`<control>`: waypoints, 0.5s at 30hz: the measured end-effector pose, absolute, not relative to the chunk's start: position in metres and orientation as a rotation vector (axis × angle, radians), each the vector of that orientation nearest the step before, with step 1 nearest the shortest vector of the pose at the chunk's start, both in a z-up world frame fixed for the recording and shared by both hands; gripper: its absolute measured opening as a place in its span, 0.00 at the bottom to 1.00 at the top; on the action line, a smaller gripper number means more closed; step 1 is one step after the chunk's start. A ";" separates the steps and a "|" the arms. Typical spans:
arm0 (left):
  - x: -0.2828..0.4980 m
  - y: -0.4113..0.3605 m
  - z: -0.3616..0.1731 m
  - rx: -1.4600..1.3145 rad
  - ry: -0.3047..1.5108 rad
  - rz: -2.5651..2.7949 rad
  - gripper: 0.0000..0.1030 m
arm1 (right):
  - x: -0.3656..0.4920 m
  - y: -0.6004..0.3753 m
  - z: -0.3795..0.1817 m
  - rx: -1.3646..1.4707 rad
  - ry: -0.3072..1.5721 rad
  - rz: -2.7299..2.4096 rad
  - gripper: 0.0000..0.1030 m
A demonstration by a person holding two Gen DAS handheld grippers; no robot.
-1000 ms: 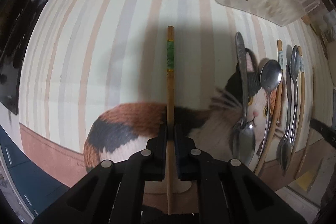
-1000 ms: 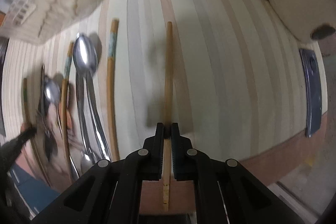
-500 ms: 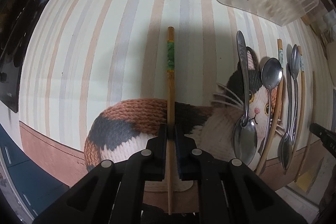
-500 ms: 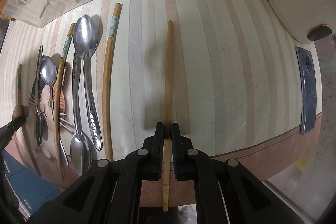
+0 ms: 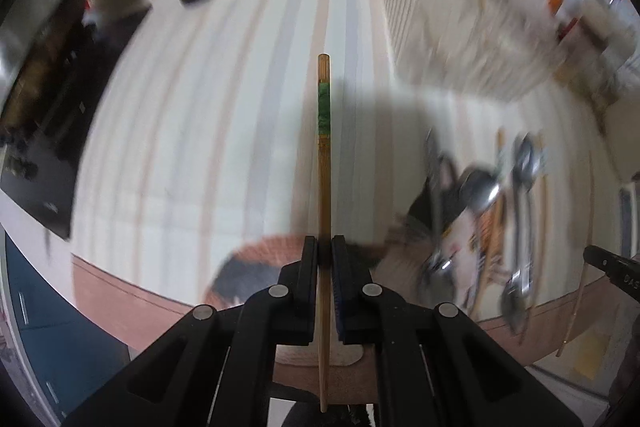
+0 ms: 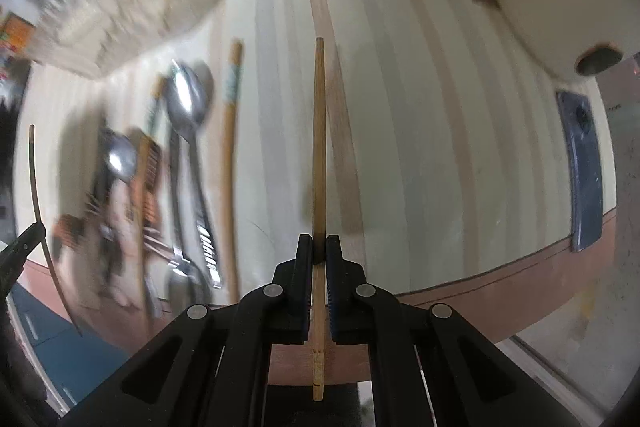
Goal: Organize utensils
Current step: 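Carry both held chopsticks up to the clear basket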
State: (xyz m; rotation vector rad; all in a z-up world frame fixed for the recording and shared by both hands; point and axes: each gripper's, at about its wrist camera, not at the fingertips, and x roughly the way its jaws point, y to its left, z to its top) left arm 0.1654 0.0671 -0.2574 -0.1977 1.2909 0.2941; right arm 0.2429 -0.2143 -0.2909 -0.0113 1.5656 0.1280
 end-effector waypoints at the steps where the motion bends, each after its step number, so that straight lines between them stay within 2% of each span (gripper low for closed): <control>1: 0.167 0.067 -0.246 -0.202 1.269 0.290 0.04 | 0.247 -0.215 -0.282 0.005 1.548 0.137 0.06; 8: 0.185 0.061 -0.146 -0.228 1.081 0.215 0.04 | 0.292 -0.201 -0.200 0.093 1.392 0.244 0.06; 15: 0.245 0.065 -0.088 -0.334 1.011 0.098 0.04 | 0.359 -0.165 -0.147 0.174 1.318 0.389 0.06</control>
